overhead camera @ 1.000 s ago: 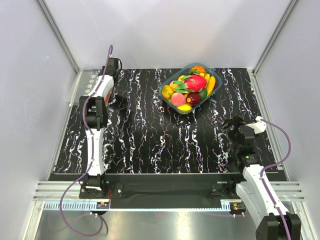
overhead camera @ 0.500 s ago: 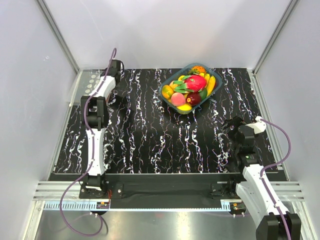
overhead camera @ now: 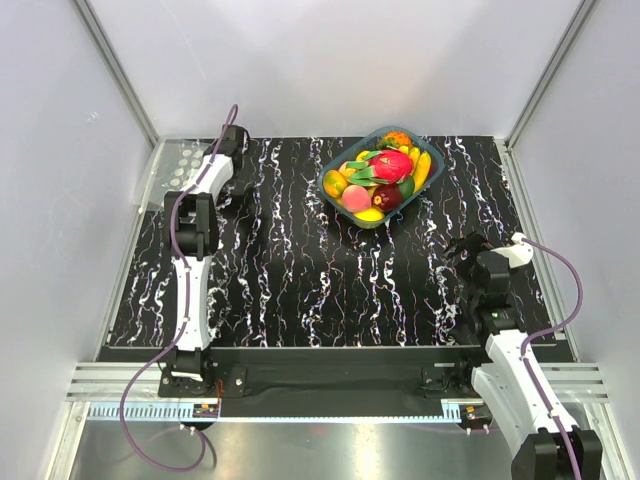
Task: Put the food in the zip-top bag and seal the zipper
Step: Pick up the zipper food storage bag at the corner of the board.
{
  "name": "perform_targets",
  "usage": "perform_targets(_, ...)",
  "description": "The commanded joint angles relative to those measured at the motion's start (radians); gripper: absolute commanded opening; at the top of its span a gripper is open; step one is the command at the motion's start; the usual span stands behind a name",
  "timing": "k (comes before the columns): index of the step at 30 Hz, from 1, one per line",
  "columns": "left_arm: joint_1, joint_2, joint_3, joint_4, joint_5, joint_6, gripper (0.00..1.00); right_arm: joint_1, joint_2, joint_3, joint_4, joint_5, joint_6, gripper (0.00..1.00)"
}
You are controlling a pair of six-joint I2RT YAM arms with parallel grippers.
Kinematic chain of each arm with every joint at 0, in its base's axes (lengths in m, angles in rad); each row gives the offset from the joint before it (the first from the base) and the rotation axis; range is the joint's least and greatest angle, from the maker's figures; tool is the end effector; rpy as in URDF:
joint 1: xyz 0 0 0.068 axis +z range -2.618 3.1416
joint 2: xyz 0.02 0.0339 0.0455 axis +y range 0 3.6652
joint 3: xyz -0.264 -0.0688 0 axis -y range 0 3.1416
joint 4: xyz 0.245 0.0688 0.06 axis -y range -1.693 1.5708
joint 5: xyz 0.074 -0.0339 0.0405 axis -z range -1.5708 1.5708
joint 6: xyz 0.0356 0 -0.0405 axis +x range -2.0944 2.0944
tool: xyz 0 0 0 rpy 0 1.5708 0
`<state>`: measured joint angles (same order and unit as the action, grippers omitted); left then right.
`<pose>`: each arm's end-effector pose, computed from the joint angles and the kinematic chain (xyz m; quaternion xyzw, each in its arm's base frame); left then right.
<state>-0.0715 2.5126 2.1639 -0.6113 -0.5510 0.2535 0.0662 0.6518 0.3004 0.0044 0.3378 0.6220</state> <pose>0.5440 -0.0203 0.1560 0.0678 0.9189 0.2847 0.2646 0.1624 -0.0011 0.2091 0.3142 0.7495 0.0615 0.5795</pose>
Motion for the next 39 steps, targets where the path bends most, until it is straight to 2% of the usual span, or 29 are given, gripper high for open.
perform_targets(1, -0.002, -0.018, 0.030, 0.025, -0.023, 0.016, 0.10, 0.000, -0.003, 0.011, 0.019, -0.002, -0.001, 1.00)
perform_targets(3, -0.001, -0.024, 0.024, 0.030, -0.018, 0.015, 0.04, 0.000, -0.001, 0.009, 0.020, -0.002, -0.001, 1.00)
perform_targets(4, 0.001, -0.024, 0.025, 0.031, -0.020, 0.015, 0.05, 0.000, 0.000, 0.009, 0.020, -0.002, -0.001, 1.00)
perform_targets(5, 0.002, -0.024, 0.025, 0.030, -0.021, 0.013, 0.09, 0.000, 0.002, 0.009, 0.022, -0.002, -0.001, 1.00)
perform_targets(7, 0.004, -0.021, 0.016, 0.035, -0.027, 0.009, 0.34, 0.000, 0.003, 0.011, 0.022, -0.003, -0.001, 1.00)
perform_targets(10, 0.003, -0.014, 0.013, 0.030, -0.021, 0.013, 0.41, -0.002, 0.008, 0.013, 0.023, -0.006, -0.004, 1.00)
perform_targets(13, 0.006, -0.011, 0.017, 0.027, -0.020, 0.009, 0.41, 0.000, 0.009, 0.013, 0.025, -0.006, -0.004, 1.00)
perform_targets(16, 0.009, -0.006, 0.025, 0.018, -0.017, 0.009, 0.32, 0.000, 0.008, 0.011, 0.025, -0.006, -0.004, 1.00)
perform_targets(18, 0.012, 0.000, 0.037, 0.005, -0.010, 0.009, 0.14, 0.000, 0.011, 0.011, 0.026, -0.008, -0.002, 1.00)
perform_targets(19, 0.013, 0.002, 0.039, 0.004, -0.009, 0.007, 0.02, 0.000, 0.009, 0.011, 0.026, -0.008, -0.004, 1.00)
perform_targets(20, 0.016, 0.002, 0.039, 0.004, -0.007, 0.007, 0.00, -0.002, 0.011, 0.011, 0.026, -0.008, -0.005, 1.00)
perform_targets(28, 0.013, -0.095, 0.028, 0.001, 0.048, -0.071, 0.00, -0.002, 0.020, 0.013, 0.034, -0.013, -0.005, 1.00)
perform_targets(32, -0.016, -0.239, -0.125, 0.103, 0.091, -0.134, 0.00, 0.000, 0.025, 0.011, 0.037, -0.016, -0.005, 1.00)
perform_targets(39, -0.073, -0.412, -0.295, 0.114, 0.190, -0.293, 0.00, 0.000, 0.034, 0.014, 0.046, -0.033, -0.011, 1.00)
